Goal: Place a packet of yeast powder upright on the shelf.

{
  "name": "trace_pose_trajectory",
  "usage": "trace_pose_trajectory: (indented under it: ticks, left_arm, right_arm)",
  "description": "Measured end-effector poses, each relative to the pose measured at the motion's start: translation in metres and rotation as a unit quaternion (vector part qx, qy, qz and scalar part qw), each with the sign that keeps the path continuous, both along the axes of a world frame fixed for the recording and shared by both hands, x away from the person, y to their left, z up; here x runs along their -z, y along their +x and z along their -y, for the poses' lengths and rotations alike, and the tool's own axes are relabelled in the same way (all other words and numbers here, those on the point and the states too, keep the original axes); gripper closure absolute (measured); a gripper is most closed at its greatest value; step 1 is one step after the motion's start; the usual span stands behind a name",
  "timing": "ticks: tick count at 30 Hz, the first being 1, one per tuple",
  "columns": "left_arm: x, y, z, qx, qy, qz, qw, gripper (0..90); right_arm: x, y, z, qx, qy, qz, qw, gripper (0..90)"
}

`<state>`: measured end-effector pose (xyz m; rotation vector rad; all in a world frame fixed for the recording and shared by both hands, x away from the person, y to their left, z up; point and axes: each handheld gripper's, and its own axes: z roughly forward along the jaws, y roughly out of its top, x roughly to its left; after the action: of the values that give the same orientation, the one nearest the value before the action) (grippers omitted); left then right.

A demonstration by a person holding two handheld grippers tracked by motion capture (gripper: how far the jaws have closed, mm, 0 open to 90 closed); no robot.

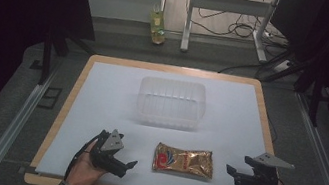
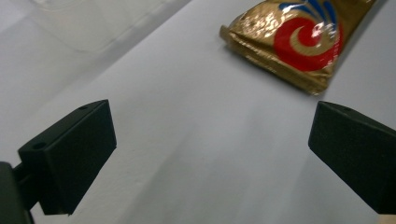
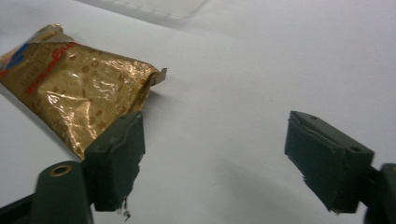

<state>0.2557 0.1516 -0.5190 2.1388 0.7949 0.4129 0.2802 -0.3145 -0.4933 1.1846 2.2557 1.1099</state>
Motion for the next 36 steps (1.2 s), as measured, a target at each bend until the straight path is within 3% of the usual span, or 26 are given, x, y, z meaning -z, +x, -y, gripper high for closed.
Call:
trace_pose_trajectory:
  ticks: [3,11,20,26,36]
  left_arm:
    - [-0.0020,-0.0001,-0.0017,-0.003,-0.010,0.002,0.9999,1.1]
    - [-0.0017,-0.0006,-0.0001,-0.001,-0.005,0.002,1.0000,4.2]
    - [-0.0027,-0.0013,0.0000,0.002,-0.010,0.008,0.9999,8.8]
    - [-0.0035,-0.0018,0.0019,0.008,-0.009,0.014,0.9998,12.9]
    - [-0.0080,-0.0044,0.0073,0.027,-0.018,0.020,0.9993,28.1]
  right_arm:
    - [0.0007,-0.0012,0.0003,0.007,-0.002,0.001,1.0000,15.9]
    - [0.0002,-0.0010,-0.0005,0.007,0.009,0.018,0.9998,10.0]
    - [0.0048,0.0004,-0.0009,0.002,-0.004,0.001,1.0000,8.3]
    - [0.0059,0.0013,-0.0023,0.001,0.000,-0.005,1.0000,5.8]
    - [0.0089,0.0024,-0.0046,0.003,-0.012,-0.010,0.9999,2.6]
